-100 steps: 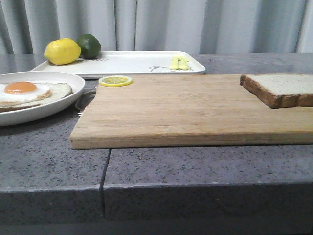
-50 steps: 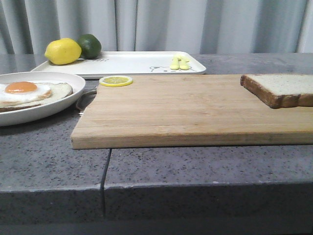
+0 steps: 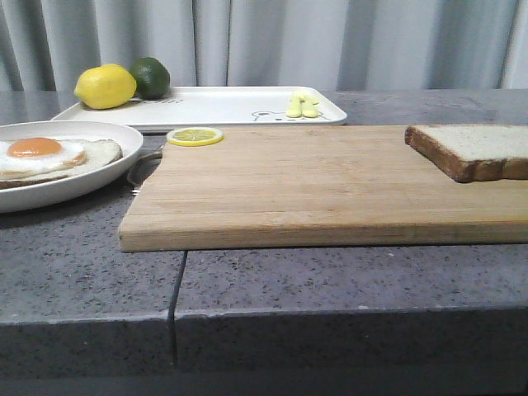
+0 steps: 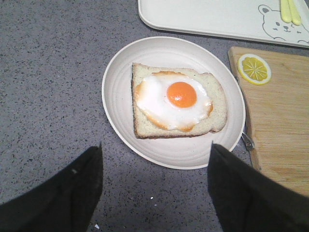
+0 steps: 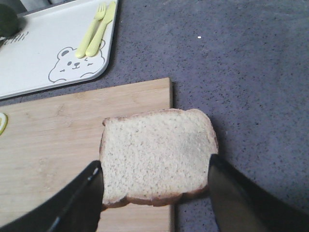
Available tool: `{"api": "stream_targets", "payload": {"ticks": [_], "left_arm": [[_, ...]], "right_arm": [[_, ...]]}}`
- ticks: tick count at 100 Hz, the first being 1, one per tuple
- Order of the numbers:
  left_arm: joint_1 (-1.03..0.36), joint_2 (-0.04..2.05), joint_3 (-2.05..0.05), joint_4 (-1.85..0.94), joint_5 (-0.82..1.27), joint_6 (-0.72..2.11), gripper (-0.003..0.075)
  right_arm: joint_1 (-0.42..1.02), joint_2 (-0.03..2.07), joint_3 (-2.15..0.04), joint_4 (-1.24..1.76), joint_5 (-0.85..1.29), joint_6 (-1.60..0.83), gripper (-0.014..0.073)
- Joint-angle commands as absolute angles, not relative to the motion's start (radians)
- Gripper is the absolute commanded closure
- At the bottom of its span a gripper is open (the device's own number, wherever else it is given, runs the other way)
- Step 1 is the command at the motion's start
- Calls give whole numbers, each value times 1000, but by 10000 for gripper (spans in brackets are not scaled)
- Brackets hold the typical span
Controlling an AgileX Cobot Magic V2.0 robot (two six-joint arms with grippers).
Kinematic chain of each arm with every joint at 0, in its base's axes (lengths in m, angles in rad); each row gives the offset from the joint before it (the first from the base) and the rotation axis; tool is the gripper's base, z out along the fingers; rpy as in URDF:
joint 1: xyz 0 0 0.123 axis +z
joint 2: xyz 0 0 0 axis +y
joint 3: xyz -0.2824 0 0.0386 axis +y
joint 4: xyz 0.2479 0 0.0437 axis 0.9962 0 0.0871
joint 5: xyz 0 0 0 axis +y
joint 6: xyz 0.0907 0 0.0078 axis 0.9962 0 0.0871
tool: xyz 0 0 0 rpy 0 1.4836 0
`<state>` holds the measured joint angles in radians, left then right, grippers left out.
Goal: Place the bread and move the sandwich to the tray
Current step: 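Open the right gripper and lower it around the plain bread slice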
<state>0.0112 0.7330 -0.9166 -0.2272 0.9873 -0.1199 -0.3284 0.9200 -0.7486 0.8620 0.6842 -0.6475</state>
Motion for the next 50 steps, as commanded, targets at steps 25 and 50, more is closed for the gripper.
{"api": "stream_targets", "payload": {"ticks": [25, 50], "left_arm": [[7, 737, -951, -248, 938, -119, 293], [7, 737, -951, -248, 938, -119, 293]], "right_arm": [[-444, 1055, -769, 1122, 714, -823, 115], [-446, 1173, -736, 1218, 717, -917, 115]]}}
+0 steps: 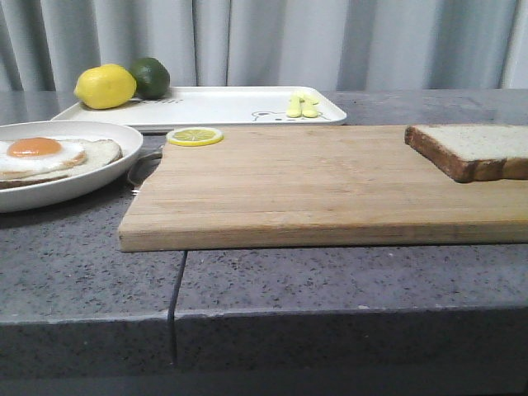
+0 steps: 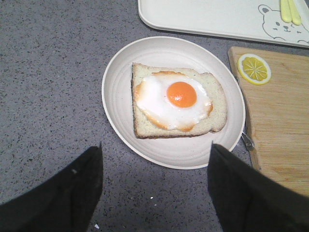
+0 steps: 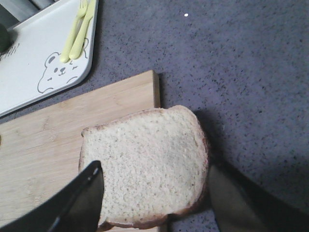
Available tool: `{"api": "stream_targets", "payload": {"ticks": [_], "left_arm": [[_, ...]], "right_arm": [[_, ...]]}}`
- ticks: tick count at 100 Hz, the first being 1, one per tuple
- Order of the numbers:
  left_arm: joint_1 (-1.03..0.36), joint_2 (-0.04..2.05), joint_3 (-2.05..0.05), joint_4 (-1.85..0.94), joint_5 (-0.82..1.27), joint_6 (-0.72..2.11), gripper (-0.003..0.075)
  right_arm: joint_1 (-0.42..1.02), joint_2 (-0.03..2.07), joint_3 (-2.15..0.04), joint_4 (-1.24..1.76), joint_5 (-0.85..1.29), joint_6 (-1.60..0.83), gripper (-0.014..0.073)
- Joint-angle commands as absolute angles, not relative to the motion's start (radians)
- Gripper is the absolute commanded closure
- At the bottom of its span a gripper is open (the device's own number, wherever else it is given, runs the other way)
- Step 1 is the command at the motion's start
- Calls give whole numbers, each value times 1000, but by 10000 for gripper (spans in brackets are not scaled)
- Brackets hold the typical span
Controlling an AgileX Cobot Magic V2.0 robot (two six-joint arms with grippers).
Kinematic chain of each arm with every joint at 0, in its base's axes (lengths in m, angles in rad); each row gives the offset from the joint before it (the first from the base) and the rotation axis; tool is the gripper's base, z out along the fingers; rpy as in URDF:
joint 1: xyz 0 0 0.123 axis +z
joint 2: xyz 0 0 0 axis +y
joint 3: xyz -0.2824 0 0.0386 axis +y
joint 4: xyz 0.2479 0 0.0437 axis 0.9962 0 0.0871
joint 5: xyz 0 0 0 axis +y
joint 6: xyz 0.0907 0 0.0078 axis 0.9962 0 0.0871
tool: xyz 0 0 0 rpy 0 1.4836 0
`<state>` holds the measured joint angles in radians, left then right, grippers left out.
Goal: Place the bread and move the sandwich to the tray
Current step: 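Open the right gripper and lower it around the plain bread slice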
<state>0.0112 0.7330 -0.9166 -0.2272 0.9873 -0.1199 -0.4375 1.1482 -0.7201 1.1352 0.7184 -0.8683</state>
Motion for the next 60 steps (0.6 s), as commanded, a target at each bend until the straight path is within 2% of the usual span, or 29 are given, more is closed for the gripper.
{"api": "stream_targets", "payload": {"ticks": [1, 60], "left_arm": [[7, 737, -951, -248, 938, -119, 293], [7, 737, -951, -248, 938, -119, 293]], "right_arm": [[-446, 1177, -734, 1224, 717, -919, 115], [-446, 1379, -728, 1379, 725, -1073, 115]]}}
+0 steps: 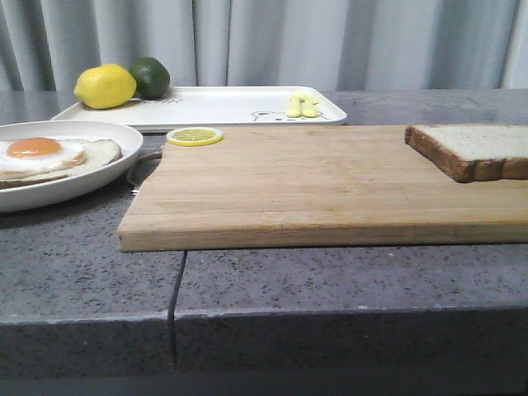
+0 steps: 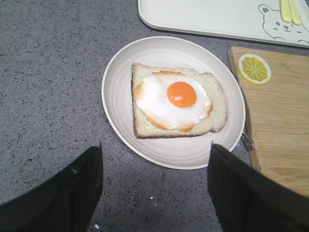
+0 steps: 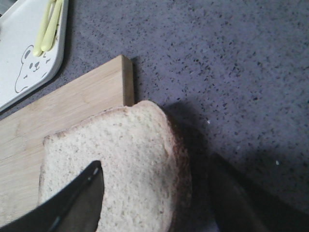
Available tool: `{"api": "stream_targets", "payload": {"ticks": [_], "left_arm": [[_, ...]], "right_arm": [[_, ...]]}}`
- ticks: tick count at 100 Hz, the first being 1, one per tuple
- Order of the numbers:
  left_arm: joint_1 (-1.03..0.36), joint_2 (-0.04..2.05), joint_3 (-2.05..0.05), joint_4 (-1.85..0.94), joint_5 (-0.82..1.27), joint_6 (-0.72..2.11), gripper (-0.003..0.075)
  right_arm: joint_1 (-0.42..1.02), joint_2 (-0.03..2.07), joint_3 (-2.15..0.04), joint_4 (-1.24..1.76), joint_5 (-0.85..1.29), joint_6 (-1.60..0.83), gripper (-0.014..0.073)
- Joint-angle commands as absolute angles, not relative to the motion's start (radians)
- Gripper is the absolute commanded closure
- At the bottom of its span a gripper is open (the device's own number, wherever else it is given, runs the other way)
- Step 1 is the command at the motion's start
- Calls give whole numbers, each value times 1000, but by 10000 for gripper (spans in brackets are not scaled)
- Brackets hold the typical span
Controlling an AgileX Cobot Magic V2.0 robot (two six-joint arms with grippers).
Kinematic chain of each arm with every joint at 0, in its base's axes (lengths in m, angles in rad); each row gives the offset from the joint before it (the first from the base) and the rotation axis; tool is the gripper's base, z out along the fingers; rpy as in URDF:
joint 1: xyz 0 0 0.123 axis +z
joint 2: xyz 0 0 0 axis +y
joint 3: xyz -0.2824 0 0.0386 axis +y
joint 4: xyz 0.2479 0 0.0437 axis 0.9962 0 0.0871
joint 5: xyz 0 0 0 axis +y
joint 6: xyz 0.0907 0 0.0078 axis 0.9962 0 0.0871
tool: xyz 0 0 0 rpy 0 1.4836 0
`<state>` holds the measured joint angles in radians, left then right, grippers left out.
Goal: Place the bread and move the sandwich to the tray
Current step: 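Open the right gripper and lower it around the plain bread slice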
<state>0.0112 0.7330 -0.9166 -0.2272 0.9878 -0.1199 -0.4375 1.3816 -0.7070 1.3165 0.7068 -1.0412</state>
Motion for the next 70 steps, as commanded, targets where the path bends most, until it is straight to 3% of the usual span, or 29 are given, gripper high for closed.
{"api": "stream_targets", "payload": {"ticks": [1, 70], "left_arm": [[7, 737, -951, -248, 938, -119, 293], [7, 737, -951, -248, 938, -119, 293]], "right_arm": [[-446, 1381, -728, 1380, 725, -1076, 115], [-446, 1484, -728, 1450, 848, -1112, 115]]}}
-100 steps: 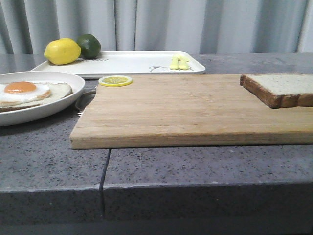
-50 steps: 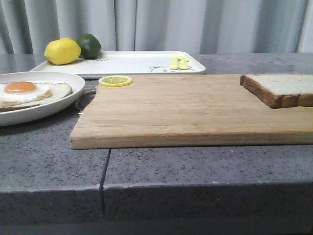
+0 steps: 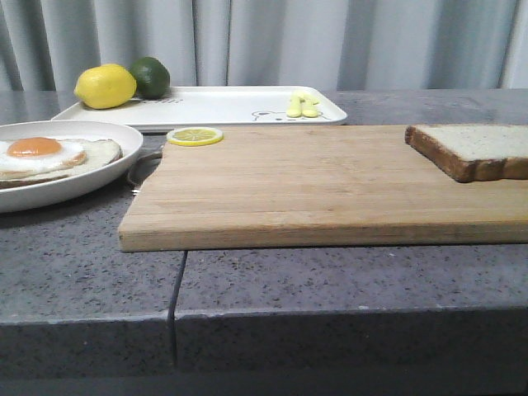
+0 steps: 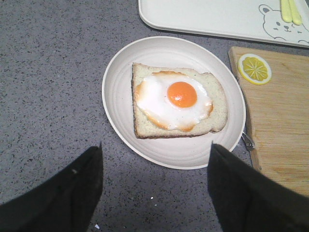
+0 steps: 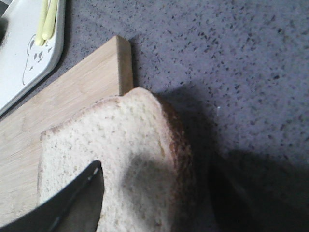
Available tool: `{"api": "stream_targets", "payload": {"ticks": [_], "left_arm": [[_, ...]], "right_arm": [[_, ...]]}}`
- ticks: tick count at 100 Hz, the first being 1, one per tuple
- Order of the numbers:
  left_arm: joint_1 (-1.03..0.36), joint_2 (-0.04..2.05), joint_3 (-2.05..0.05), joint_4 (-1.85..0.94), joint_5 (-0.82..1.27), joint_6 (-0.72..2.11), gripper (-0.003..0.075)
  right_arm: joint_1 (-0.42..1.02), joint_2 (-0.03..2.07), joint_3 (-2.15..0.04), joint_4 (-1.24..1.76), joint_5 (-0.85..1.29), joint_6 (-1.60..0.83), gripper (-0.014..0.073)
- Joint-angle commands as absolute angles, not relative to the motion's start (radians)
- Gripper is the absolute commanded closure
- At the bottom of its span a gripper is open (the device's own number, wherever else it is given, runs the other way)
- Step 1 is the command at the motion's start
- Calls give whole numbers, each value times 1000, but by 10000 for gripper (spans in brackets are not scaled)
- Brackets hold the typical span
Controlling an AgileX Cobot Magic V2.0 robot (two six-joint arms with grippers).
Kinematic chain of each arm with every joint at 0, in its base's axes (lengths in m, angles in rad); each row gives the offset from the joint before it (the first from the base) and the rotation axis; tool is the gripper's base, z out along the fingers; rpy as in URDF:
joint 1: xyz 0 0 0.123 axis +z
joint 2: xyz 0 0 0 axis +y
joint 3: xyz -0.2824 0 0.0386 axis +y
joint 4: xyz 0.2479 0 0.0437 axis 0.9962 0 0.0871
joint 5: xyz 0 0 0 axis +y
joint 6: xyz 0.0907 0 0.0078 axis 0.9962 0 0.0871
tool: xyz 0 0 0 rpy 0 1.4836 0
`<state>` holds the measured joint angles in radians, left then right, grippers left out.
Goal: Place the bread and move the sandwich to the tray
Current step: 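Open the right gripper and lower it around the plain bread slice, then grasp the bread slice with the right gripper and lift it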
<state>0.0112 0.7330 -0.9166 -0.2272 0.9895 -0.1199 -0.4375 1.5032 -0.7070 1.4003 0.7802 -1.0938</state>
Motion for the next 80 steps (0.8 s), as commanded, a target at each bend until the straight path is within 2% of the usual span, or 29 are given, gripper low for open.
{"api": "stream_targets", "payload": {"ticks": [1, 55, 64, 80], "left_arm": [[7, 737, -951, -248, 938, -119, 293], [7, 737, -951, -248, 938, -119, 293], [7, 737, -951, -248, 938, -119, 293], [7, 737, -951, -248, 938, -119, 293]], "right_arm": [[-446, 1484, -728, 1450, 850, -1112, 115], [-446, 1530, -728, 1438, 900, -1101, 125], [-446, 1530, -728, 1433, 898, -1090, 200], [-446, 1530, -728, 1431, 898, -1076, 435]]}}
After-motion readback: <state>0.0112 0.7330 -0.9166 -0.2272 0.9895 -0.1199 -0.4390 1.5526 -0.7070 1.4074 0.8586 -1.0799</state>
